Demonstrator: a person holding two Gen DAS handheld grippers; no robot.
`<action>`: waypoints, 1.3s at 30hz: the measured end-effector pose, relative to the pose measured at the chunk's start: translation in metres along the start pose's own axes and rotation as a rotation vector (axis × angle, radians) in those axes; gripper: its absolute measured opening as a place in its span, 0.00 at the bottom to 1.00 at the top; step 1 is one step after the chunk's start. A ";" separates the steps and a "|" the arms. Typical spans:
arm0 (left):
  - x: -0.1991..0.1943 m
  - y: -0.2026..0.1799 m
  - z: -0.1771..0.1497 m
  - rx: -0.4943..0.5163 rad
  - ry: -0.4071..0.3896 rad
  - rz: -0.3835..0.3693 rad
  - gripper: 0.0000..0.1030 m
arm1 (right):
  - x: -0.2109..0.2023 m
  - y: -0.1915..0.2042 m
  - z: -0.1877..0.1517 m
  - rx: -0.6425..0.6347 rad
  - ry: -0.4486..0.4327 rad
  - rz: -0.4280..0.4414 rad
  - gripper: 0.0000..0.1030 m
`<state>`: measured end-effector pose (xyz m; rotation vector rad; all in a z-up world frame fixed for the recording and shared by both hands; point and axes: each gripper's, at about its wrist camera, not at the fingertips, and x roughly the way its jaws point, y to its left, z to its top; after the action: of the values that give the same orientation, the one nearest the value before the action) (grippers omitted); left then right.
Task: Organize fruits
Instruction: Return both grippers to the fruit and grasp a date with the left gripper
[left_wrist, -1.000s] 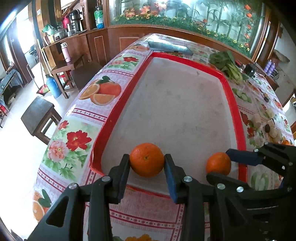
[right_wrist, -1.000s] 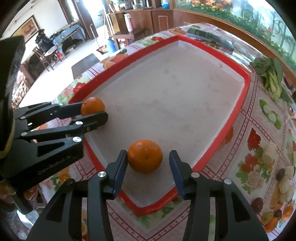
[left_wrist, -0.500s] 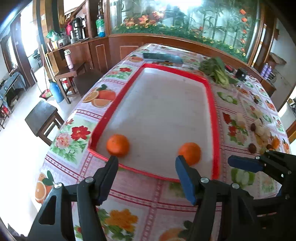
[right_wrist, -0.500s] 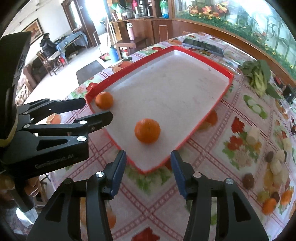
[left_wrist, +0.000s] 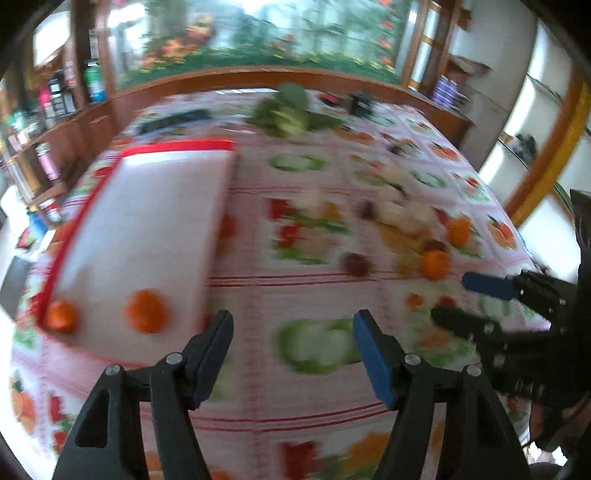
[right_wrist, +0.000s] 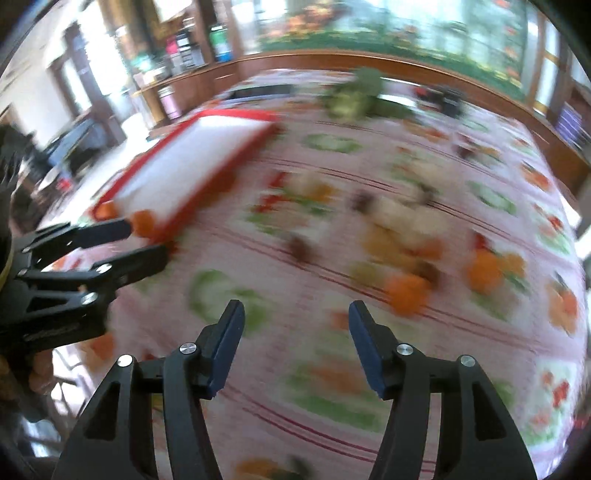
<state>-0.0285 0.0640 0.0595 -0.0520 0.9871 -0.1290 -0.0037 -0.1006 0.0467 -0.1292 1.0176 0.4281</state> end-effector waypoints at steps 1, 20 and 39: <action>0.006 -0.011 0.001 0.018 0.010 -0.015 0.68 | -0.003 -0.014 -0.005 0.025 0.001 -0.018 0.57; 0.079 -0.036 0.031 -0.044 0.087 -0.057 0.66 | -0.012 -0.098 -0.043 0.190 0.021 0.011 0.57; 0.076 -0.027 0.028 -0.061 0.033 -0.083 0.31 | 0.032 -0.067 0.007 0.175 0.024 0.114 0.57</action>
<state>0.0339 0.0272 0.0146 -0.1474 1.0224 -0.1767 0.0428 -0.1501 0.0170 0.0808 1.0845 0.4396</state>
